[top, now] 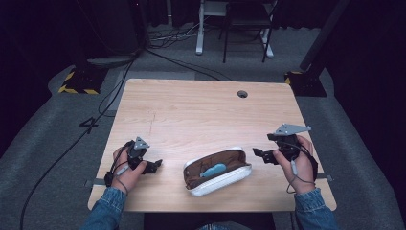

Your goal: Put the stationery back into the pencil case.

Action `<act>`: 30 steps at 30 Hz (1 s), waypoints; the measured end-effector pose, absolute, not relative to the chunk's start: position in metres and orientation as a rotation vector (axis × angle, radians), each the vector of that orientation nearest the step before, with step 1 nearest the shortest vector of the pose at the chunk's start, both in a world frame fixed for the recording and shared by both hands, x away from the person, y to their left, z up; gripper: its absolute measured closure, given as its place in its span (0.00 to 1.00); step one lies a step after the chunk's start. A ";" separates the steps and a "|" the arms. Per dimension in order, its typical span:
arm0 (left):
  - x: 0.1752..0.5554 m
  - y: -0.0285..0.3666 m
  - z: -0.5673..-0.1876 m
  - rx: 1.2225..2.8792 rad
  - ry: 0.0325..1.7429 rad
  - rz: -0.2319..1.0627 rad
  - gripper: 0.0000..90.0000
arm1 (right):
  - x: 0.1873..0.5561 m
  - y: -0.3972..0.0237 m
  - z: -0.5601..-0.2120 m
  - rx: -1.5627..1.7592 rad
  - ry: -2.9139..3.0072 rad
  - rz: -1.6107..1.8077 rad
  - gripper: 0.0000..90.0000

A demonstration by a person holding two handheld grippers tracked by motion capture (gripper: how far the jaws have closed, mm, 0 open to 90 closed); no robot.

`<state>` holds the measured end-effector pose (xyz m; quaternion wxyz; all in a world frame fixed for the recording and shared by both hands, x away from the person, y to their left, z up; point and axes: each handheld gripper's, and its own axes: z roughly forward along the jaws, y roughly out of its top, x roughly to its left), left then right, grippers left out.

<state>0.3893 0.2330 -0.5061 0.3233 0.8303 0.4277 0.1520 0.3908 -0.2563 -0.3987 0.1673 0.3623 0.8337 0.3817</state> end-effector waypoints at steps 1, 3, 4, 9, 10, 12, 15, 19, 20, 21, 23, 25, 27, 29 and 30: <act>0.389 0.233 -0.506 2.182 1.121 0.397 0.00 | 0.393 -0.260 -0.402 1.049 2.363 1.087 0.18; 0.389 0.233 -0.506 2.186 1.117 0.400 0.00 | 0.398 -0.267 -0.409 1.091 2.332 1.072 0.18; 0.389 0.233 -0.506 2.186 1.117 0.400 0.00 | 0.400 -0.270 -0.412 1.109 2.324 1.052 0.18; 0.390 0.234 -0.506 2.188 1.116 0.402 0.00 | 0.411 -0.286 -0.435 1.188 2.291 1.005 0.18; 0.389 0.233 -0.506 2.186 1.118 0.400 0.00 | 0.412 -0.288 -0.438 1.199 2.284 1.007 0.18; 0.390 0.234 -0.506 2.188 1.116 0.401 0.00 | 0.416 -0.293 -0.446 1.225 2.269 1.001 0.18; 0.389 0.233 -0.506 2.185 1.118 0.400 0.00 | 0.419 -0.297 -0.455 1.235 2.263 0.997 0.18; 0.389 0.233 -0.506 2.185 1.118 0.400 0.00 | 0.423 -0.300 -0.468 1.241 2.262 0.984 0.18; 0.390 0.233 -0.506 2.186 1.117 0.400 0.00 | 0.424 -0.301 -0.471 1.242 2.265 0.980 0.18; 0.390 0.233 -0.506 2.186 1.117 0.400 0.00 | 0.425 -0.302 -0.473 1.246 2.264 0.980 0.18; 0.389 0.233 -0.506 2.186 1.118 0.400 0.00 | 0.426 -0.304 -0.477 1.254 2.260 0.976 0.18; 0.389 0.233 -0.506 2.184 1.118 0.401 0.00 | 0.427 -0.306 -0.482 1.264 2.248 0.974 0.18; 0.389 0.233 -0.506 2.182 1.119 0.402 0.00 | 0.428 -0.306 -0.486 1.278 2.235 0.978 0.18; 0.390 0.233 -0.506 2.187 1.117 0.400 0.00 | 0.429 -0.307 -0.490 1.293 2.224 0.975 0.19; 0.390 0.233 -0.506 2.187 1.117 0.400 0.00 | 0.429 -0.307 -0.490 1.293 2.224 0.975 0.19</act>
